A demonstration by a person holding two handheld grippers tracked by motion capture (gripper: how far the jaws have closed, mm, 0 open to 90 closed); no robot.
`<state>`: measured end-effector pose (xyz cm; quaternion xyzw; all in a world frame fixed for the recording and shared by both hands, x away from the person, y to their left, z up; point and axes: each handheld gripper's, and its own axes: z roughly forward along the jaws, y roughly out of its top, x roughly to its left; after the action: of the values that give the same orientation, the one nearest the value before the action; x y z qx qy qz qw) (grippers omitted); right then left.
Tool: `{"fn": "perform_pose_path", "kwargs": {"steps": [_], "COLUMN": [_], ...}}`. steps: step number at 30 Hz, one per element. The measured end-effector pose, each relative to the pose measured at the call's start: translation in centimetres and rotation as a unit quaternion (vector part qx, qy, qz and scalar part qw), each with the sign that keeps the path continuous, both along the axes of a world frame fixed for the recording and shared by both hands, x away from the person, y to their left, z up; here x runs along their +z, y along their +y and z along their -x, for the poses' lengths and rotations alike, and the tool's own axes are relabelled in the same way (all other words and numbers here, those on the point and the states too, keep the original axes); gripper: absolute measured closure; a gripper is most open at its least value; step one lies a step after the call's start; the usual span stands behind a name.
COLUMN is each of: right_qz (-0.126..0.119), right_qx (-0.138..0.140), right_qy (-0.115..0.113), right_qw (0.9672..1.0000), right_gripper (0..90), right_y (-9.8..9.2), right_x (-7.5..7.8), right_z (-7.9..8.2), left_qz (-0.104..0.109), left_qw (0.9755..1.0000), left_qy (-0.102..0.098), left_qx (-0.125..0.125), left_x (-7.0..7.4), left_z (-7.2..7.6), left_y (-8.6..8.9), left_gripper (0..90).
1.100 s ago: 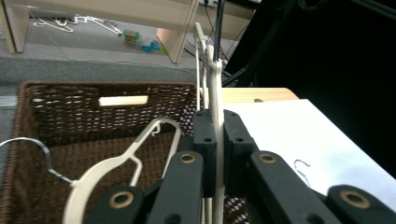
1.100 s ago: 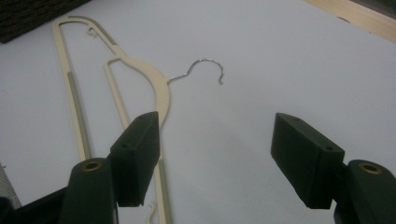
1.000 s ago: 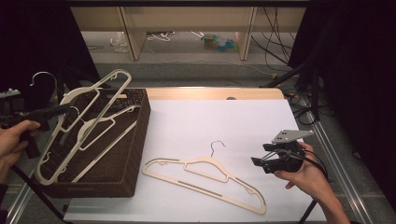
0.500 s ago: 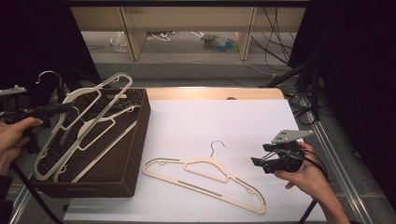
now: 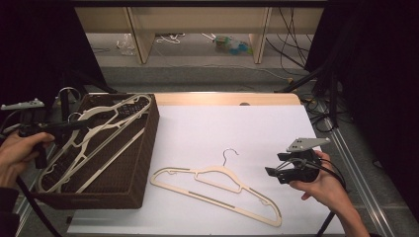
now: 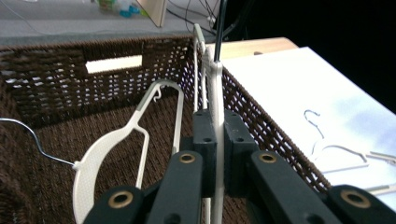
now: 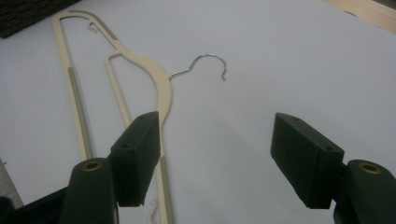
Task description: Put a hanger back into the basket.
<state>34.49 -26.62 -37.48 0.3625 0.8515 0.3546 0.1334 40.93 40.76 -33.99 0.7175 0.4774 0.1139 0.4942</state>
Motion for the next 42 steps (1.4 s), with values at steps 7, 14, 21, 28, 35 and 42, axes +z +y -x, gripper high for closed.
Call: {"fn": "perform_pose_path", "kwargs": {"steps": [7,14,21,28,35,42], "right_qz": [0.001,-0.002,0.003,0.007,0.001,-0.001], "right_qx": [0.000,0.002,0.005,0.009,0.005,0.005], "right_qy": [-0.005,-0.017,-0.003,0.001,-0.007,-0.010], "right_qw": [1.0000,0.9998,1.0000,0.9999,1.0000,0.9999], "right_gripper": [34.2,34.2,34.2,34.2,34.1,34.1], "right_y": [0.0,-0.1,0.2,0.2,0.3,0.3], "right_x": [-0.1,-0.2,-0.2,-0.2,-0.4,-0.4], "right_z": [0.0,-0.1,0.0,0.0,0.0,0.0], "left_qz": [-0.010,-0.028,-0.088,-0.144,-0.157,-0.152], "left_qw": [0.9994,0.9970,0.9918,0.9823,0.9778,0.9796], "left_qy": [0.033,0.070,0.073,0.086,0.083,0.061], "left_qx": [0.000,0.022,0.057,0.082,0.111,0.116], "left_x": [-1.3,-3.2,-4.8,-5.3,-5.3,-3.8], "left_z": [-1.0,-1.9,-1.9,-1.9,-1.4,-0.6], "left_y": [-0.5,-0.6,-0.4,0.3,0.1,-0.5], "left_gripper": [85.4,84.6,81.4,69.7,57.2,44.1]}}
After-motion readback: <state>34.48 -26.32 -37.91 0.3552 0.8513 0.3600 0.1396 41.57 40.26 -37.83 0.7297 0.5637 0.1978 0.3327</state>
